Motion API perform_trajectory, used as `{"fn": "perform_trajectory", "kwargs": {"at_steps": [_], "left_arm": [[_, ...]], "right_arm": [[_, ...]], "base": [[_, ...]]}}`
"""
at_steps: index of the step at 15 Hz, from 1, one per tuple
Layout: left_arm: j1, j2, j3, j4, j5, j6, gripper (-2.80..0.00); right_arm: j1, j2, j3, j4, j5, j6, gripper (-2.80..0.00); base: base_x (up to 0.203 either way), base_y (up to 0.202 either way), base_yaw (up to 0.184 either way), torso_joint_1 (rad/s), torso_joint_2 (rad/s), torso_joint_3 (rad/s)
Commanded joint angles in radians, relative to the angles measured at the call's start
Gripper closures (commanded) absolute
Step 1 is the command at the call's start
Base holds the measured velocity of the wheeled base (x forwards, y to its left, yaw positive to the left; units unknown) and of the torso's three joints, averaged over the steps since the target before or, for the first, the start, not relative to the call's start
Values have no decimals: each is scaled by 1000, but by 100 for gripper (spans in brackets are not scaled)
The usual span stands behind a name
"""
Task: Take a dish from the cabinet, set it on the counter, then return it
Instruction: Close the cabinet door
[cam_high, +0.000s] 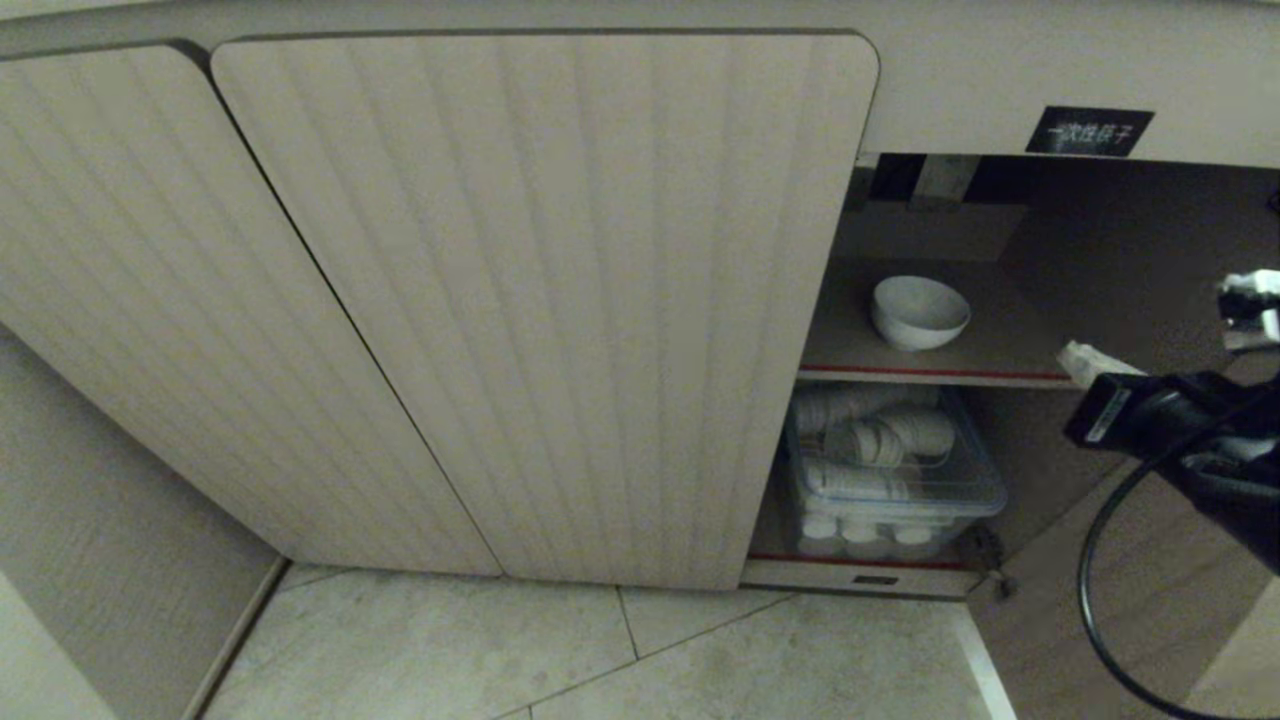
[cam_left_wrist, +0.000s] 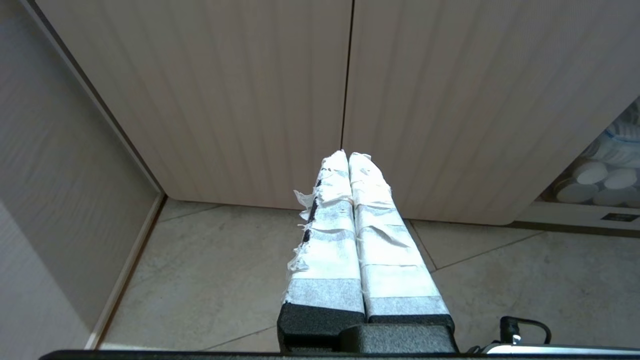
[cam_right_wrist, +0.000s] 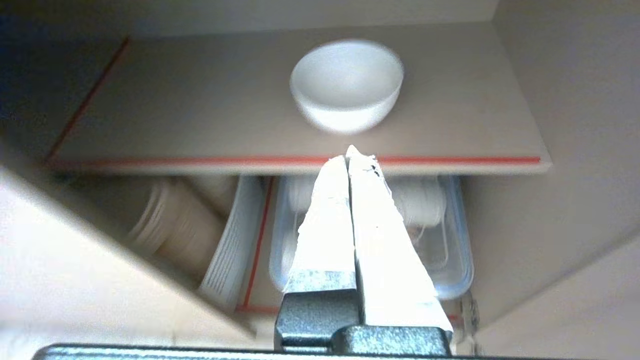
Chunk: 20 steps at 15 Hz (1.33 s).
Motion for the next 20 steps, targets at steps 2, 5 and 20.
{"fn": "perform_trajectory", "kwargs": {"at_steps": [2,5,20], "left_arm": [[0,0,1,0,0,-1,0],[0,0,1,0,0,-1,0],[0,0,0,0,-1,-1,0]], "right_arm": [[0,-229,152,7,75,-10,0],[0,-397,330,10,210,-37,0],[-166,-1192,412,921,276,-228,0]], "base": [[0,0,0,0,0,0],[0,0,0,0,0,0],[0,0,0,0,0,0]]}}
